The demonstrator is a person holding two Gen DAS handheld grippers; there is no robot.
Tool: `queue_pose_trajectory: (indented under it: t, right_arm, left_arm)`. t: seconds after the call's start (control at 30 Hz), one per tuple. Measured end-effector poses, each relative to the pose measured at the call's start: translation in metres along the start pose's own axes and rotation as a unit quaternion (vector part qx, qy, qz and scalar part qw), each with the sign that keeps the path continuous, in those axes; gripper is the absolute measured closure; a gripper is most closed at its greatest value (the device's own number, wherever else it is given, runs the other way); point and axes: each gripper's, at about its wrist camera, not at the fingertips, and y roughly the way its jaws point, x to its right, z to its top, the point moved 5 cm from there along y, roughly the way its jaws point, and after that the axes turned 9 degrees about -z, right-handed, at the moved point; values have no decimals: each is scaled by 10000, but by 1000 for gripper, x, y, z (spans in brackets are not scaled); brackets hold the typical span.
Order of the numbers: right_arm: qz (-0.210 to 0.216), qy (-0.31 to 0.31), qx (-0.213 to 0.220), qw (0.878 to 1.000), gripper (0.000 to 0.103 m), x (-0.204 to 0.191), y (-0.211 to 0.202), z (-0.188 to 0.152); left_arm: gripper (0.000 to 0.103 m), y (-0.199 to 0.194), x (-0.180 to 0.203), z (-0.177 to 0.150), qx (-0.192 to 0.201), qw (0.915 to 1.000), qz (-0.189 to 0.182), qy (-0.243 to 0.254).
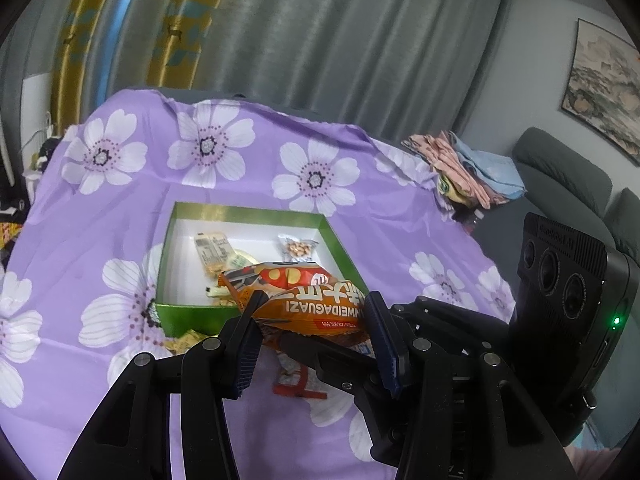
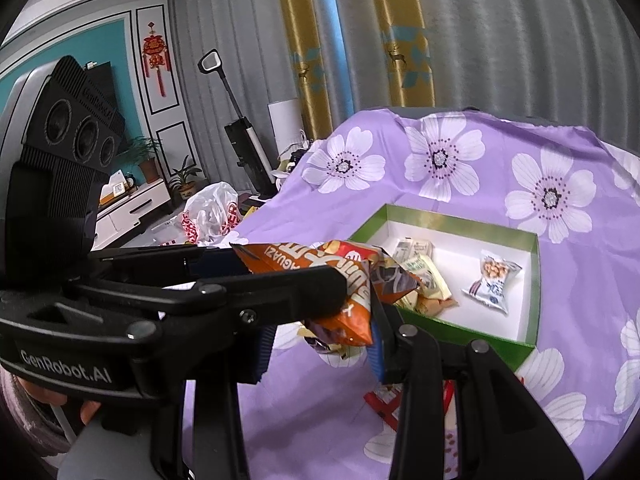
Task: Organize snacks
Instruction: 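Lift the orange snack bag and carry it over the green box, then lower the orange bag into the box and open the right gripper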
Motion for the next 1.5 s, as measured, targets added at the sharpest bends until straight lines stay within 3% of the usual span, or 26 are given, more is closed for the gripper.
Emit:
queue_pose_trajectory:
  t: [0.43,0.67,1.2,1.5]
  right_arm:
    - [197,3,98,9998,64,8,29,24]
    - [276,143,100,9995,64,23,55,36]
    - [-133,335,-497,9981,64,85,118,23]
    - [-181,444,-952,9943,64,101,158,11]
  left_arm:
    - [53,13,-21,28,61,9997,220,84]
    - [53,36,-40,46,-93,9995,313,56]
    - [53,127,-77,49,-663,9967,-172,-431]
    - [53,162,-106,43,-1041,9912,-117,-805]
